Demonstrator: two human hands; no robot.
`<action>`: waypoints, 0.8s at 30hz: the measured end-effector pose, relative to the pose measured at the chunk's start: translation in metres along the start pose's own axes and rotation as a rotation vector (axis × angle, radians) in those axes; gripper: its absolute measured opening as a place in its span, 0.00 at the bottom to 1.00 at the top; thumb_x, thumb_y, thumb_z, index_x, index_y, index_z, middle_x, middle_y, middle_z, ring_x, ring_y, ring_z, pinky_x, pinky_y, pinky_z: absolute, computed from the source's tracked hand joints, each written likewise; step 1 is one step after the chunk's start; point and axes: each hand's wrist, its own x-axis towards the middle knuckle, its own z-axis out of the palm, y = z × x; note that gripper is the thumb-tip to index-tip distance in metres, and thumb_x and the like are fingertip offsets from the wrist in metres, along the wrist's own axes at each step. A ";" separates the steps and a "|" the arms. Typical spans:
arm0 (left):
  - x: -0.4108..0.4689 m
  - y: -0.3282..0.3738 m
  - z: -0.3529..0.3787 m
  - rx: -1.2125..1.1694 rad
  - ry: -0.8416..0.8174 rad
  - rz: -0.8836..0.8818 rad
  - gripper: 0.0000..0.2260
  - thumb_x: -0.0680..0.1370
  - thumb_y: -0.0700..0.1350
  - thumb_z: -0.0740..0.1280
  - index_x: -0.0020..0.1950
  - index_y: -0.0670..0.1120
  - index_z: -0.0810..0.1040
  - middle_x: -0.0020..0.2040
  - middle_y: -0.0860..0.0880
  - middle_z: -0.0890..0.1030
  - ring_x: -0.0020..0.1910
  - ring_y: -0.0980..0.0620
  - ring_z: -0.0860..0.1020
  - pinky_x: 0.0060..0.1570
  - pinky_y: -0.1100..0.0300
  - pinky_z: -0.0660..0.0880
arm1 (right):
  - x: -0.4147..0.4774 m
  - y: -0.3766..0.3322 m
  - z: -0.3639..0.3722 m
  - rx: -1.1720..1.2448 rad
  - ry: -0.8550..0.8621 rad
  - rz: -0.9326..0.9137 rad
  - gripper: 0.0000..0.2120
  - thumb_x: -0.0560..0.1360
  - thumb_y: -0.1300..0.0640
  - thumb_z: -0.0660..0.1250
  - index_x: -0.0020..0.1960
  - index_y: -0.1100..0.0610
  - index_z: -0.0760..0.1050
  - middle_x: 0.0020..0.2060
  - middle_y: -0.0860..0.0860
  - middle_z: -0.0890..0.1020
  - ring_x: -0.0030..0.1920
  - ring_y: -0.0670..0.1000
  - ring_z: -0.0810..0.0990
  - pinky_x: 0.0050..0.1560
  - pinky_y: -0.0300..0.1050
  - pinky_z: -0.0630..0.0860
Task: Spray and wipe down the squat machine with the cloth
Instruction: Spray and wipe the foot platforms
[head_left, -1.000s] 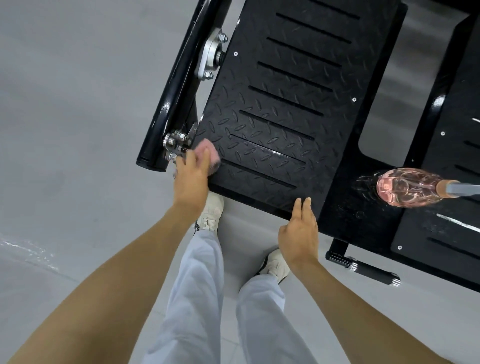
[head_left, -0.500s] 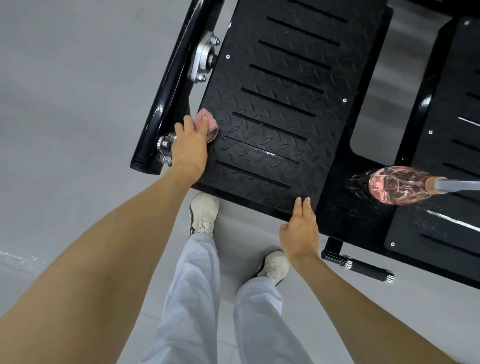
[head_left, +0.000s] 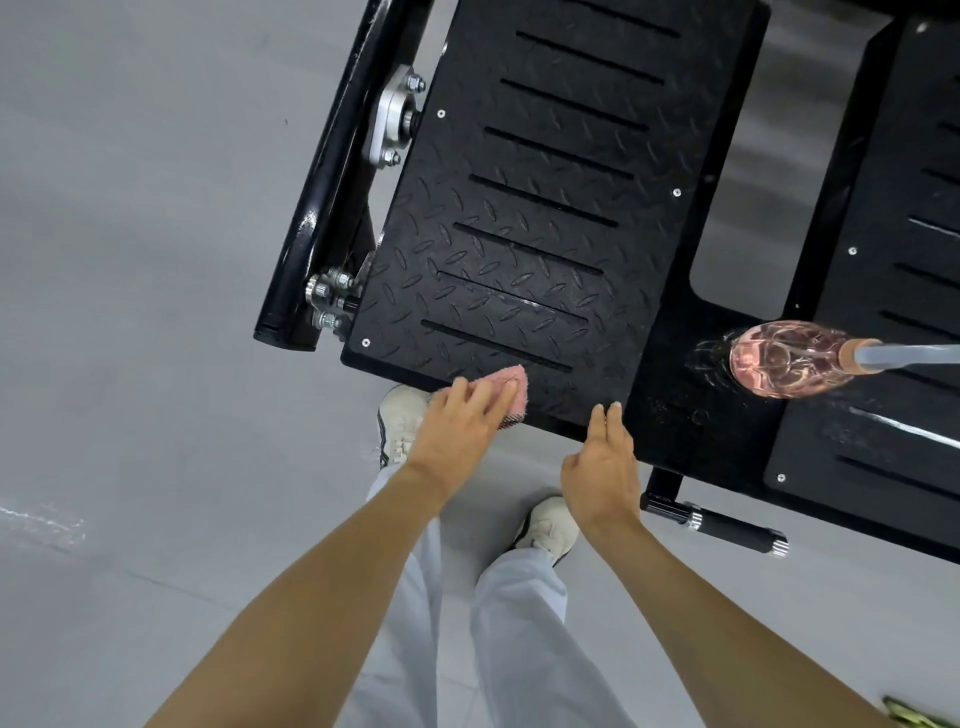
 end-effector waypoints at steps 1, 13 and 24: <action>0.001 -0.009 0.000 0.036 -0.004 -0.022 0.38 0.57 0.41 0.77 0.67 0.47 0.70 0.46 0.45 0.74 0.40 0.45 0.72 0.32 0.56 0.72 | 0.000 0.002 0.000 0.006 -0.002 0.004 0.30 0.79 0.64 0.56 0.78 0.62 0.48 0.77 0.56 0.47 0.76 0.54 0.51 0.72 0.50 0.62; 0.031 0.059 -0.031 -0.227 -0.152 -0.429 0.32 0.75 0.36 0.61 0.77 0.43 0.51 0.64 0.40 0.65 0.58 0.42 0.67 0.50 0.55 0.72 | -0.013 0.040 0.003 0.046 0.002 0.049 0.31 0.77 0.66 0.56 0.78 0.62 0.50 0.78 0.55 0.48 0.75 0.54 0.53 0.72 0.49 0.61; 0.047 0.059 -0.035 0.055 -0.180 -0.139 0.31 0.72 0.41 0.68 0.73 0.40 0.62 0.59 0.45 0.69 0.51 0.49 0.72 0.36 0.62 0.74 | -0.018 0.070 -0.005 0.084 0.010 0.098 0.32 0.78 0.65 0.58 0.78 0.61 0.49 0.78 0.55 0.47 0.76 0.54 0.51 0.74 0.49 0.59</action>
